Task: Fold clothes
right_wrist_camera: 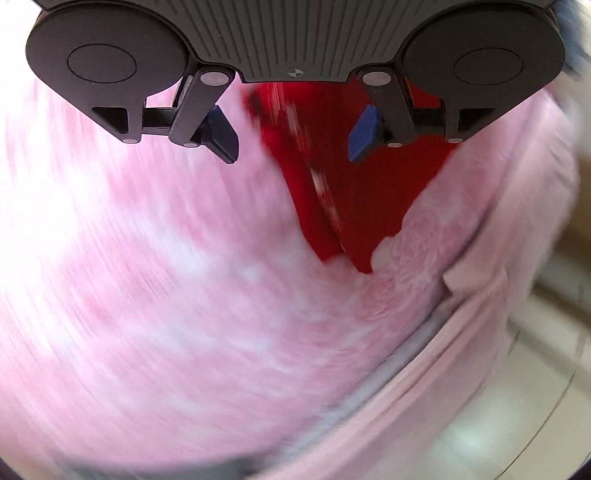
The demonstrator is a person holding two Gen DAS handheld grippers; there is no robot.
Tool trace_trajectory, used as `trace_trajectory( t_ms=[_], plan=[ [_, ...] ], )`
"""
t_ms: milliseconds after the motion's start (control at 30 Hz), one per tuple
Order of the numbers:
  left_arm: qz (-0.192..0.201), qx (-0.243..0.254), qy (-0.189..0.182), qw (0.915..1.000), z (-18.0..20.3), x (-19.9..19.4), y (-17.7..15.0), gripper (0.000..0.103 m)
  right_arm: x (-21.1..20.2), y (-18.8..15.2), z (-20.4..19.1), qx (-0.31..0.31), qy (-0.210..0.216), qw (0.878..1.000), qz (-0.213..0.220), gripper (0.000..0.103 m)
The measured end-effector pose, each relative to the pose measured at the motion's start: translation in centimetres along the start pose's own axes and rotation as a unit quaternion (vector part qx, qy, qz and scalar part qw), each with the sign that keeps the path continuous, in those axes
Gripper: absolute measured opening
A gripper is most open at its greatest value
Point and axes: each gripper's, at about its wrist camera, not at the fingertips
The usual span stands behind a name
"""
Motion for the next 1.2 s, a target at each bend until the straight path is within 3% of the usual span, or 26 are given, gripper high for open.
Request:
trace_trajectory(
  t_ms=[33, 167, 267, 333, 367, 433, 500, 533, 567, 633, 667, 867, 1000, 1200],
  plan=[
    [0.006, -0.041, -0.016, 0.9990, -0.6, -0.6, -1.2, 0.053, -0.4, -1.0, 1.2, 0.036, 0.010, 0.999, -0.015, 0.082],
    [0.021, -0.119, -0.048, 0.9915, -2.0, 0.8, -4.9, 0.059, 0.8, -4.0, 3.7, 0.135, 0.037, 0.988, -0.063, 0.083],
    [0.031, -0.138, -0.067, 0.9877, -2.7, 4.2, -6.3, 0.060, 3.1, -3.4, 3.5, 0.140, 0.051, 0.987, -0.056, 0.083],
    [0.052, -0.154, -0.054, 0.9852, -3.4, 5.6, -7.0, 0.060, 4.4, -3.0, 3.4, 0.138, 0.068, 0.987, -0.046, 0.085],
    [0.065, -0.162, -0.052, 0.9832, -3.7, 6.2, -7.3, 0.058, 5.0, -2.7, 3.3, 0.137, 0.077, 0.987, -0.041, 0.092],
    [0.092, -0.172, -0.059, 0.9791, -4.2, 6.7, -7.7, 0.051, 6.1, -2.3, 3.3, 0.135, 0.094, 0.986, -0.032, 0.092],
    [0.088, -0.145, -0.057, 0.9837, -3.8, 6.8, -7.3, 0.028, 6.3, -1.8, 2.9, 0.111, 0.085, 0.989, -0.037, 0.090],
    [0.084, -0.129, -0.056, 0.9866, -3.6, 6.9, -7.0, 0.026, 6.4, -1.6, 2.6, 0.095, 0.075, 0.992, -0.040, 0.077],
    [0.078, -0.113, -0.054, 0.9890, -3.3, 6.9, -6.7, 0.023, 6.5, -1.4, 2.4, 0.078, 0.066, 0.994, -0.043, 0.056],
    [0.061, -0.084, -0.052, 0.9932, -3.1, 6.9, -6.0, 0.019, 6.8, -1.0, 2.3, 0.063, 0.056, 0.995, -0.058, 0.030],
    [0.052, -0.066, -0.049, 0.9953, -2.8, 6.9, -5.5, 0.018, 6.7, -1.3, 2.3, 0.062, 0.054, 0.994, -0.066, 0.023],
    [-0.005, 0.006, -0.050, 0.9987, -1.6, 6.3, -2.3, 0.015, 4.5, -7.2, 1.4, 0.085, 0.038, 0.991, -0.101, 0.016],
    [-0.049, 0.061, -0.040, 0.9962, -1.4, 6.3, 2.2, 0.015, 3.0, -11.1, 0.8, 0.100, 0.027, 0.987, -0.124, 0.016],
    [-0.097, 0.184, -0.011, 0.9781, -0.4, 7.6, 8.5, 0.016, 0.7, -17.0, 0.0, 0.123, 0.011, 0.980, -0.159, 0.016]
  ],
)
Point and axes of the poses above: each gripper's, at about its wrist camera, not at the fingertips, and x roughly the way its jaws point, z to its right, y to its top, and after that the axes turned 14 degrees about -y, right-handed
